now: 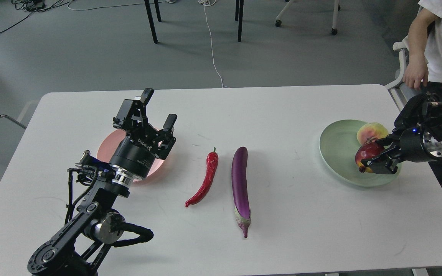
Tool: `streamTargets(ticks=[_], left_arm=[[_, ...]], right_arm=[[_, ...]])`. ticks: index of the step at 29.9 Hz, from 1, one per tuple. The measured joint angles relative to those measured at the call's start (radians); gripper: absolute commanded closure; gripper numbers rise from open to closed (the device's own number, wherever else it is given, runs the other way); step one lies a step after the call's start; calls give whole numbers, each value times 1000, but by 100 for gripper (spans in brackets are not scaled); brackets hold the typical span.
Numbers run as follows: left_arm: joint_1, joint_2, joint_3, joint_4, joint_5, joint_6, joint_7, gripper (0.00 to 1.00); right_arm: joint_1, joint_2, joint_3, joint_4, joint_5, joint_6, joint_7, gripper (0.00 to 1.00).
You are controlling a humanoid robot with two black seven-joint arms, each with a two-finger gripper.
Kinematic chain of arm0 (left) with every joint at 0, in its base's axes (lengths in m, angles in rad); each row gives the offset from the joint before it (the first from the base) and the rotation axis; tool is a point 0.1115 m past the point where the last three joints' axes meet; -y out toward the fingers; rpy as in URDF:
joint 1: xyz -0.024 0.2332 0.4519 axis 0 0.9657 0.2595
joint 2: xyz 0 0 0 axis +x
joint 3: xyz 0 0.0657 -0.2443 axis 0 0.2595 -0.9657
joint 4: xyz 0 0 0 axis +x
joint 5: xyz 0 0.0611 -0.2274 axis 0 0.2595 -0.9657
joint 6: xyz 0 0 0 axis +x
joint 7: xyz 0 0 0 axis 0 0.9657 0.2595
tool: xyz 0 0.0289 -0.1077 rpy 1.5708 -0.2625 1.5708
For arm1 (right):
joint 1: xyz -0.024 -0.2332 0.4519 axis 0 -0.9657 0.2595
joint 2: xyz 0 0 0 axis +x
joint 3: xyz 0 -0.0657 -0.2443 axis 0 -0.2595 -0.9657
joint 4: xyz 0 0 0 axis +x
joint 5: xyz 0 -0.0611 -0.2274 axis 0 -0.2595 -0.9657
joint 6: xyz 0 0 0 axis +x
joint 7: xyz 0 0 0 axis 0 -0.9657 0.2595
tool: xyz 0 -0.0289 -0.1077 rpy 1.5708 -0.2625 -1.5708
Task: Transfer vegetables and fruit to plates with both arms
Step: 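Carry the apple onto the green plate, release, and lift the gripper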
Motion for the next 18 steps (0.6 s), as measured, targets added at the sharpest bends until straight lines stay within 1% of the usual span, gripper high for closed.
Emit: streamTargets(ticks=[1,2,9,13,15,18], left_arm=[[0,1,0,0,0,0,0,2],[1,2,0,0,0,0,0,2],[2,0,0,-3,0,0,0,2],[0,11,0,-6,1,0,-1,2],[-3,16,0,-7,10,0,-2,2],[-8,27,0,-11,59,-1,-3,2]], right_arm=[[-1,-1,2,0,1,0,0,7],[-2,-2,4,0,2,0,0,6],[3,-37,62,16,10,2,0,4],[15,-82,121,60,36,8,0,3],[16,-100,164,80,90,7,0,3],[-6,-124,267,101,241,1,0,3]])
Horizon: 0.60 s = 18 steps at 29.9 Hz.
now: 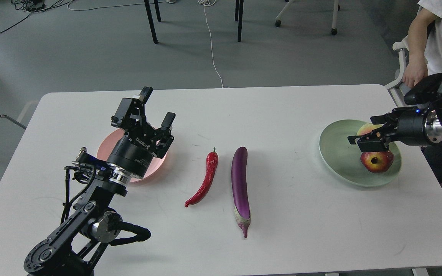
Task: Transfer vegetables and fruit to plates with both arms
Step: 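Carry the apple onto the green plate, release, and lift the gripper, then reach the left gripper to the red chili pepper and grasp it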
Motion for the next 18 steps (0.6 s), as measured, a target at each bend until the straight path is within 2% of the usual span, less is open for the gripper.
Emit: streamTargets(ticks=[4,12,14,18], left_arm=[[-3,27,21,-11,135,0,-3,2],[-52,101,115,-77,454,-6,4,2],[-90,130,167,-86,571,-9,28,2],[-228,191,276,-97,804,-77,120,2]], right_arm=[[-133,-5,162,22,378,-3,0,2],[-513,66,641,23,1049,13,0,2],[-585,86,736,21,1146,25,0,2],[-691,116,849,12,1209,47,0,2]])
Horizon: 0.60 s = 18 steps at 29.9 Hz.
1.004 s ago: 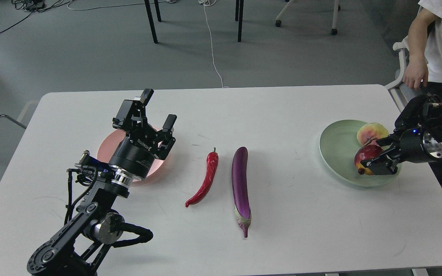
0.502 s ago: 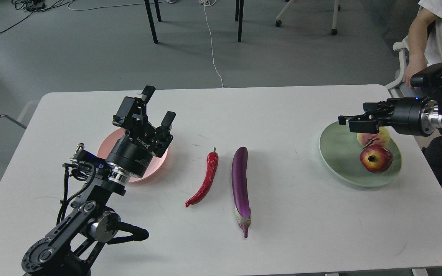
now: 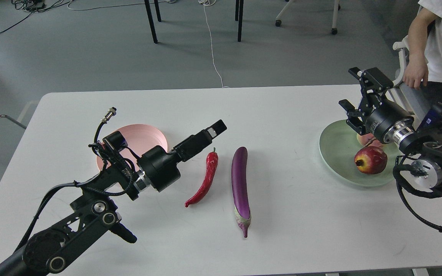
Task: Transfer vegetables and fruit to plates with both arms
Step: 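Reach the left gripper to the red chili pepper and grasp it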
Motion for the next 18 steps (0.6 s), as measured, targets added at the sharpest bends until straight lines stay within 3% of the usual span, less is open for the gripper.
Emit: streamTargets(ticks=[5,9,15,18], left_arm=[[-261,34,152,59,255,-144,64,2],[-417,28,287,173,302,-179,149,2],[-449,-21,382,247,301,-190,256,2],[-431,-22,392,256,301,-206,287,2]], right_arm=[[-22,2,29,0,5,4,0,2],[-22,-5,38,0,5,4,0,2],[-27,-8,37,0,4,5,0,2],[-27,-7,36,0,3,5,0,2]])
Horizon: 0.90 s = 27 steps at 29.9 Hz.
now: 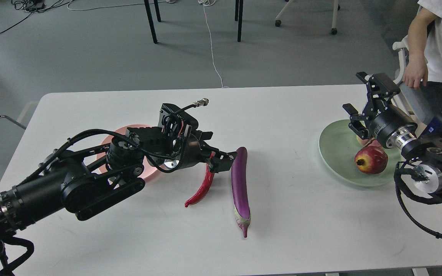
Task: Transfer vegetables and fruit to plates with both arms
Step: 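Reach the left gripper to the red chili pepper and grasp it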
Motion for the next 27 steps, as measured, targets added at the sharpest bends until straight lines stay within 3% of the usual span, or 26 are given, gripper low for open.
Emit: streamTargets(ticks=[8,21,27], left_arm=[[71,9,9,1,-1,-15,30,2],[115,9,9,1,6,-16,34,3],[122,2,9,0,9,-14,37,9]], right_arm=[[0,10,-1,0,-1,0,0,2],[-4,10,-5,2,-1,1,0,2],[-4,10,-6,0,-1,0,0,2]])
